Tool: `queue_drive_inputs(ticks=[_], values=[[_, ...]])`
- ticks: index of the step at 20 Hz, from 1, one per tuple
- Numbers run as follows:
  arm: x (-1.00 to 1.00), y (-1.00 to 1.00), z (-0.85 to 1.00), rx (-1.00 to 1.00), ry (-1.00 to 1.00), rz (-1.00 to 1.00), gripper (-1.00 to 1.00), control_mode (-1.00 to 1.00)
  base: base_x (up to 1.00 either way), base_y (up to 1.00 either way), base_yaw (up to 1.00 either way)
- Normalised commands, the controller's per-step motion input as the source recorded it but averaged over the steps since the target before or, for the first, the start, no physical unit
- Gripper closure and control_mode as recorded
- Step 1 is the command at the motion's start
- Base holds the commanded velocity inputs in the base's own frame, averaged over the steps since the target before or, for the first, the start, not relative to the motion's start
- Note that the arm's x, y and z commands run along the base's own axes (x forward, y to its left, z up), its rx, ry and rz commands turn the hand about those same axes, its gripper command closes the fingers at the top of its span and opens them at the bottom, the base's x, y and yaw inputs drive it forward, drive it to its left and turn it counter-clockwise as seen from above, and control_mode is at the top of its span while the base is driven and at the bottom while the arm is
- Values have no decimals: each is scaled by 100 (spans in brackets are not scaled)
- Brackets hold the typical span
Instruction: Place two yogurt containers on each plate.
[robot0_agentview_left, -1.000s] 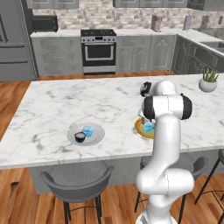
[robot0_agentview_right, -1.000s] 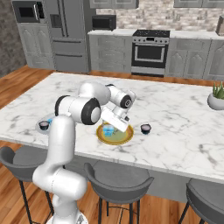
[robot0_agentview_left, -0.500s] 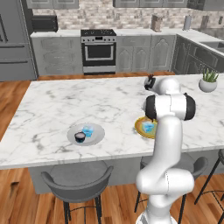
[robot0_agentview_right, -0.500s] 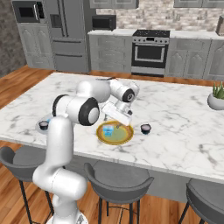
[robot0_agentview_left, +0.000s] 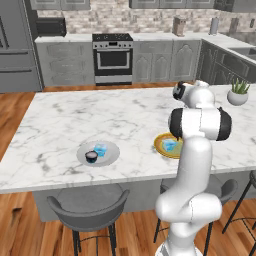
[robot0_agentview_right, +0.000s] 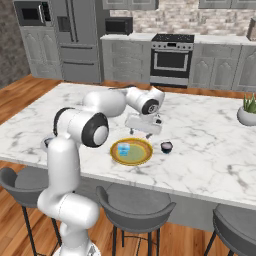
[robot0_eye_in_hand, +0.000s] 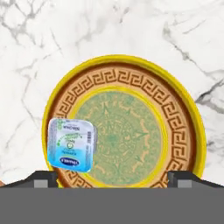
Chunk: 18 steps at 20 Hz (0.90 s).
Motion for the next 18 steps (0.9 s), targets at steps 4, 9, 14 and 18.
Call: queue_drive_inputs(ticks=[4,9,14,18], values=[[0,-64,12,-31,-39,0,-100,-100,0,0,0],[0,-46,2,-8,-8,-8,-100,-100,0,0,0],[15,-43,12,0,0,-34,-100,-100,0,0,0],[30,-37,8,0,0,-43,-100,-100,0,0,0]])
